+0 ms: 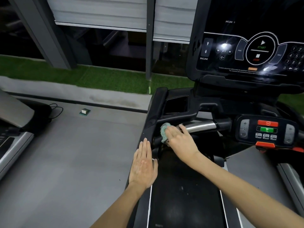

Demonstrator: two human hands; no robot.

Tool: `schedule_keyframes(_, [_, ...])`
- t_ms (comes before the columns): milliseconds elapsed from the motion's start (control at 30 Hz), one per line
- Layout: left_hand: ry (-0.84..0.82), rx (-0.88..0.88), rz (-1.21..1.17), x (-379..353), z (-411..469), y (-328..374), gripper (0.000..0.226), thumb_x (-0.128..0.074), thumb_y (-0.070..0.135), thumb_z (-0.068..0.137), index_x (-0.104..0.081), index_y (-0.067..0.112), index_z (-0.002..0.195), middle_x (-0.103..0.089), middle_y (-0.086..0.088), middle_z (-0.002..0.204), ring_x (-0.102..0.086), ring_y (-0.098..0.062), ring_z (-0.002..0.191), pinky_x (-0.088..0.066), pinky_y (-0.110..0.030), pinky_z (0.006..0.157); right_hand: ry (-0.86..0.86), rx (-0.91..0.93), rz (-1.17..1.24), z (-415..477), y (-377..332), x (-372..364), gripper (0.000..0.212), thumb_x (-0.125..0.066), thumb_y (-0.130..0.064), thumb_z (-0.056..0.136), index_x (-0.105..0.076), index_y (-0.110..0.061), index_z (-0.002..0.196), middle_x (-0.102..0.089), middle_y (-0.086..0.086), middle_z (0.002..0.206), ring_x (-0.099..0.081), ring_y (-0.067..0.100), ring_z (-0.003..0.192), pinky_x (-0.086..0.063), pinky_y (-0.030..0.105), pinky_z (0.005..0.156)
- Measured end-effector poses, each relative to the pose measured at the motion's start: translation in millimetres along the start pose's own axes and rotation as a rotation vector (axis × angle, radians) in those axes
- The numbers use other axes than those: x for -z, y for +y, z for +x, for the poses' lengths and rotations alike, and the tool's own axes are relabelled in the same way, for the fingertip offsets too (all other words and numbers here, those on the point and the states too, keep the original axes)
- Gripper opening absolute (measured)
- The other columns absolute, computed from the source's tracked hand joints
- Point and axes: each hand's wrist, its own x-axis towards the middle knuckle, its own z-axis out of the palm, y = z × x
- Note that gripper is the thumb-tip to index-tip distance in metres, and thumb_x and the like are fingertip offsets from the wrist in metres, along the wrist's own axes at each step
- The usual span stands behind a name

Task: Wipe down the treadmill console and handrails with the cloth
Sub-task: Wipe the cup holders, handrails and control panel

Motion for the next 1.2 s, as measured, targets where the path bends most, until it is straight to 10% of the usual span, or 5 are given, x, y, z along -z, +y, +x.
schedule_keyframes(333, [0.037,0.016,0.058,-8,0,-3,0.068,-0.035,0.029,0.097,-0.009,0.002,0.152,-0.007,-0.015,0.161,-0.011,-0.025,0.149,-0.014,-0.036,0.12,-0.061,0.199,-0.051,20,-35,-19,0.046,-0.074,-0.015,0.075,-0.062,-0.002,0.118,-0.063,0.013,0.114,-0.058,0.027,0.11,-0.046,0.036,0.098])
schedule_keyframes(500, [0.027,-0.012,0.034,-5,0,-4,0.069,-0.037,0.03,0.1,-0.002,0.004,0.153,0.001,-0.012,0.161,-0.004,-0.024,0.15,-0.009,-0.034,0.121,-0.007,0.061,0.026,2,22,7,0.06,-0.08,-0.006,0.053,-0.065,-0.002,0.111,-0.067,0.009,0.1,-0.066,0.024,0.094,-0.049,0.042,0.098])
schedule_keyframes(800, [0.052,0.004,0.083,-7,3,-3,0.065,-0.016,0.036,0.097,-0.017,0.0,0.151,-0.016,-0.016,0.159,-0.021,-0.027,0.147,-0.025,-0.038,0.118,-0.096,0.113,0.058,21,-20,-1,0.041,-0.056,-0.011,0.088,-0.05,-0.004,0.127,-0.054,0.012,0.126,-0.048,0.028,0.123,-0.031,0.039,0.11])
schedule_keyframes(967, [0.054,0.012,0.105,-6,4,-3,0.066,-0.016,0.038,0.097,-0.017,0.0,0.151,-0.016,-0.016,0.159,-0.021,-0.028,0.147,-0.024,-0.037,0.118,0.054,-0.037,0.149,-6,41,14,0.047,-0.069,0.006,0.057,-0.063,-0.005,0.103,-0.065,0.01,0.093,-0.063,0.029,0.084,-0.04,0.034,0.082])
schedule_keyframes(1200, [0.038,0.031,0.109,-7,1,-2,0.065,-0.023,0.037,0.097,-0.024,-0.003,0.149,-0.025,-0.019,0.156,-0.03,-0.03,0.144,-0.029,-0.039,0.116,0.122,-0.106,0.076,-5,2,-5,0.041,-0.061,-0.004,0.073,-0.062,0.003,0.113,-0.061,0.019,0.111,-0.058,0.035,0.105,-0.048,0.043,0.092])
